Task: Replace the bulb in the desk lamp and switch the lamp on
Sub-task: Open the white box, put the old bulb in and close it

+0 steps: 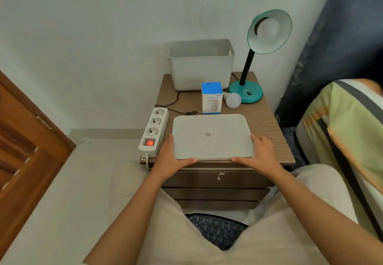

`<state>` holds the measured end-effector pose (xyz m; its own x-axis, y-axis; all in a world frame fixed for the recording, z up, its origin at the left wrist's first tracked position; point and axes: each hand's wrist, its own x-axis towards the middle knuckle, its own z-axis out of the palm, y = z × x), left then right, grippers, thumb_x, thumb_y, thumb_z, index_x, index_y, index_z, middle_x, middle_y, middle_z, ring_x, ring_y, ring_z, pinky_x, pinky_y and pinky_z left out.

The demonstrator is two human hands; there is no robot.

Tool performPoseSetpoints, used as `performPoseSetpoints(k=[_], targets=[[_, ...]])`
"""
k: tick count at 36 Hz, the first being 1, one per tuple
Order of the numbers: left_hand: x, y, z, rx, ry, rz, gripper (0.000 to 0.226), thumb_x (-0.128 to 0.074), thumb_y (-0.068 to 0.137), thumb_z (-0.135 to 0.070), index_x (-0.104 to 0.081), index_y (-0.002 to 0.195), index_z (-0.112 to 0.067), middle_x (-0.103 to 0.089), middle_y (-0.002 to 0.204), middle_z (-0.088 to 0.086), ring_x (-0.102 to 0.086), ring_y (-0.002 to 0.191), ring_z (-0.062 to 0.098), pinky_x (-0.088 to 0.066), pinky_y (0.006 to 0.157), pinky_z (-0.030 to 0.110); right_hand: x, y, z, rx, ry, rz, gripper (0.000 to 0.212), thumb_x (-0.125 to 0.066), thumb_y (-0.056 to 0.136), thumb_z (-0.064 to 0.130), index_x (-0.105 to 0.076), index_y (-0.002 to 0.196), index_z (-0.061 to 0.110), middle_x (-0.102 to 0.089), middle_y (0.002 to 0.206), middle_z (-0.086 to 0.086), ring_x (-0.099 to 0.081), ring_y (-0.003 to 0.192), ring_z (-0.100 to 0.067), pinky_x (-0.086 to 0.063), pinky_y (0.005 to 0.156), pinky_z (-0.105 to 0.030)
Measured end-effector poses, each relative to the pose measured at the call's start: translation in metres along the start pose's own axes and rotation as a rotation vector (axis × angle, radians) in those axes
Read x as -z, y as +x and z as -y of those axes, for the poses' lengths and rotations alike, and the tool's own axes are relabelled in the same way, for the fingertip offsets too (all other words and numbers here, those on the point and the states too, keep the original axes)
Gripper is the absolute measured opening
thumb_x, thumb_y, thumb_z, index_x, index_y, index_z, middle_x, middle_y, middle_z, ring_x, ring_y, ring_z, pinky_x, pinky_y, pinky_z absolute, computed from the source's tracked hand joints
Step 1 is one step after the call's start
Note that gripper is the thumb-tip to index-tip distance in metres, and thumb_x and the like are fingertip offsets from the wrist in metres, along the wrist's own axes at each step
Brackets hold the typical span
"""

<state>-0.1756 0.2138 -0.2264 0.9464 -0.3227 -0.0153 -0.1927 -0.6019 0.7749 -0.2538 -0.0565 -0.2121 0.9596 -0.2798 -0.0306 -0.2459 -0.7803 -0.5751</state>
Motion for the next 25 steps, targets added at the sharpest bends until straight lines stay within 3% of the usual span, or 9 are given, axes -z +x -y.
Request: performPoseSetpoints(k=[4,9,13,19,25], targets=[[-0.004,0.000,-0.001,0.020,0.088,-0.005,0.094,-0.073,0.063,-0.063,-0.026,0.135,-0.024,-0.041,0.134,-0.005,-0.041,0.121,0.012,-0.038,0.092,0.028,-0.002,0.000,0.000,-0.011,-0.003,-0.001,0.092,-0.071,0.067,0.058,-0.031,0.136,0.014,-0.036,0.138,-0.010,-0.033,0.125,-0.024,-0.034,0.103,-0.041],[-0.003,-0.002,-0.001,0.079,0.156,0.032,0.110,-0.064,0.062,-0.075,-0.011,0.145,-0.026,-0.023,0.152,-0.002,-0.028,0.137,0.020,-0.034,0.110,0.046,-0.003,-0.002,0.001,-0.020,0.021,0.001,0.092,-0.071,0.067,0.057,-0.029,0.137,0.015,-0.034,0.139,-0.008,-0.031,0.126,-0.024,-0.034,0.104,-0.042],[-0.002,0.000,-0.004,0.081,0.211,0.083,0.115,-0.061,0.070,-0.070,0.005,0.150,-0.019,0.004,0.159,-0.002,-0.002,0.146,0.017,-0.015,0.117,0.041,-0.001,-0.001,0.002,-0.045,0.046,0.038,0.091,-0.071,0.069,0.054,-0.028,0.139,0.015,-0.033,0.140,-0.007,-0.031,0.127,-0.023,-0.034,0.104,-0.041],[0.011,0.030,-0.020,0.030,0.240,0.019,0.099,-0.057,0.080,-0.061,-0.001,0.150,-0.018,0.005,0.159,-0.003,-0.002,0.146,0.016,-0.014,0.116,0.038,0.011,0.025,0.006,-0.086,0.123,0.021,0.079,-0.064,0.080,0.047,-0.027,0.143,0.017,-0.031,0.146,-0.007,-0.034,0.132,-0.024,-0.034,0.106,-0.040],[0.047,0.102,-0.052,-0.053,0.295,-0.058,0.095,-0.057,0.082,-0.059,-0.005,0.151,-0.017,0.009,0.159,-0.002,0.008,0.146,0.014,-0.012,0.116,0.039,0.029,0.087,0.027,-0.127,0.066,-0.031,0.068,-0.058,0.088,0.035,-0.026,0.144,0.016,-0.023,0.154,-0.009,-0.023,0.142,-0.025,-0.026,0.113,-0.040]])
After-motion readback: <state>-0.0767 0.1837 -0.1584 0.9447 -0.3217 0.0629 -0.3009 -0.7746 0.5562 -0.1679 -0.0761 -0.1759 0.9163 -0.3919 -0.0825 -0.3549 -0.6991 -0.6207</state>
